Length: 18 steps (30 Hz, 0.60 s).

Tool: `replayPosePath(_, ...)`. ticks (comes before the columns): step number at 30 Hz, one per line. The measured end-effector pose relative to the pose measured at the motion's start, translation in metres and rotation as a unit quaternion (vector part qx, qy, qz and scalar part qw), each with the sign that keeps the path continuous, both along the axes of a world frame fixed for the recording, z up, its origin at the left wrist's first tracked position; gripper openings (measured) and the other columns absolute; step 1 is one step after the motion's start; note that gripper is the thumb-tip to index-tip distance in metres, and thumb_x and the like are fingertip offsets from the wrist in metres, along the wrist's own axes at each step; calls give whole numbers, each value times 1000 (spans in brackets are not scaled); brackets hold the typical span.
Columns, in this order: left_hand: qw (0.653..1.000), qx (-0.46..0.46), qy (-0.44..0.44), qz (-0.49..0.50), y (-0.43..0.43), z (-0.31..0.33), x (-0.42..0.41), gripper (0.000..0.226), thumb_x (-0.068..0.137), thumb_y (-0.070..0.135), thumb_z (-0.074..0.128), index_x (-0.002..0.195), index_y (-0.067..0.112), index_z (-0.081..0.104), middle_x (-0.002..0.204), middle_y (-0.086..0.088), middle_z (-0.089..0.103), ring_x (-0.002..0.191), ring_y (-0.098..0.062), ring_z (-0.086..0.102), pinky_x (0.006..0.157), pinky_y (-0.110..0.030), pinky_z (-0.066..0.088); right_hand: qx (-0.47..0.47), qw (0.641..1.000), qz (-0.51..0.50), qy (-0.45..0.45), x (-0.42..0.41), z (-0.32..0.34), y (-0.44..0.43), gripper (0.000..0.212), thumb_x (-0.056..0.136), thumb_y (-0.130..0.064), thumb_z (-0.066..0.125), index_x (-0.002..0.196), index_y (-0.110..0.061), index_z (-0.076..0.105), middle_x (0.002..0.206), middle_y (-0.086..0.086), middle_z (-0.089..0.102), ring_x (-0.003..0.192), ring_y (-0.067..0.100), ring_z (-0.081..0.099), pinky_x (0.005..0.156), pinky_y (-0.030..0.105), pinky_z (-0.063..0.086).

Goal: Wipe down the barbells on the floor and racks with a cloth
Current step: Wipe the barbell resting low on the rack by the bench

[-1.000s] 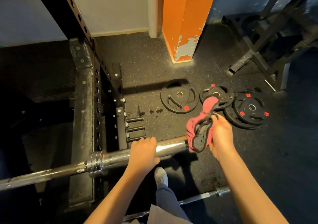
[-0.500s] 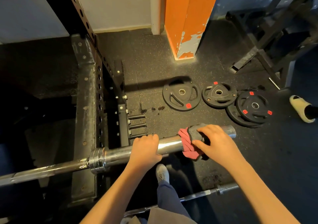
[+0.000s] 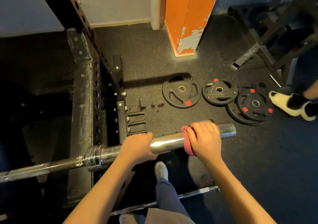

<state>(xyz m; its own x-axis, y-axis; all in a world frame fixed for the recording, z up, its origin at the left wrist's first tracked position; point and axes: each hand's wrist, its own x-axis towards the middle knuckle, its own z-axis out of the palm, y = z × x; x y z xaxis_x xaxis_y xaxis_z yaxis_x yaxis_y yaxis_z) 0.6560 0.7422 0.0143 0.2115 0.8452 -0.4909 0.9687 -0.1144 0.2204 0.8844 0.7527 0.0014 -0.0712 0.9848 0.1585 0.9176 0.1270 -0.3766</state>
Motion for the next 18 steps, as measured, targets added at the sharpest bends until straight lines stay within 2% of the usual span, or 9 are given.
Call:
replayPosePath(2,1000,-2,1,-2,1,1,0,44,75,54,63,110,28,51,100,9,62,86,-12,60,77,-31,54,6,996,77,-40,17,0,5,28,92,-35,50,81,-15,66,79,-1,65,78,20,58,85,37,42)
replayPosePath(3,1000,-1,1,-3,1,0,0,44,76,54,62,110,28,51,100,9,62,86,-12,60,77,-31,54,6,994,81,-70,33,-2,10,34,92,-37,44,85,-14,68,85,0,66,83,21,60,87,37,42)
replayPosePath(4,1000,0,1,-4,0,0,0,44,76,54,62,111,28,51,100,9,62,86,-12,60,77,-31,54,1,996,50,-80,50,-4,16,38,92,-35,40,85,-12,70,90,2,67,87,23,60,86,38,42)
replayPosePath(6,1000,5,3,-4,0,-1,-1,46,76,54,61,112,28,51,102,9,63,88,-13,60,78,-32,54,-4,996,-86,-32,71,-8,23,39,91,-28,40,80,-7,70,94,7,64,89,28,57,78,36,40)
replayPosePath(8,1000,15,8,-7,-1,-2,-1,46,75,55,61,111,28,52,101,9,64,88,-14,61,77,-33,54,5,986,-166,-12,58,-9,16,30,89,-23,46,70,-8,65,82,6,59,83,31,55,74,37,37)
replayPosePath(10,1000,21,9,-7,-2,-3,-1,45,75,54,60,111,28,53,100,8,64,88,-15,61,77,-33,54,7,990,-140,-24,20,-7,1,20,86,-19,54,67,-15,61,72,0,54,77,29,54,78,39,35)
replayPosePath(12,999,29,11,-7,-3,-4,0,43,76,53,60,109,27,53,99,8,64,87,-16,62,77,-33,54,13,999,-39,-3,-2,-4,-13,14,86,-24,57,78,-15,65,79,-2,61,83,23,54,84,37,34)
replayPosePath(15,999,40,17,-4,-5,-5,1,43,75,54,59,108,26,53,96,7,65,85,-16,63,75,-33,54,8,996,63,-57,19,-8,-3,27,91,-36,49,91,-16,68,87,-3,65,87,20,56,89,36,39)
replayPosePath(18,998,59,25,-7,-9,-6,1,42,76,53,59,106,24,53,94,6,65,83,-16,63,74,-33,54,-11,997,-33,-69,52,-8,13,39,91,-30,35,96,-17,71,86,2,68,87,23,59,91,40,39)
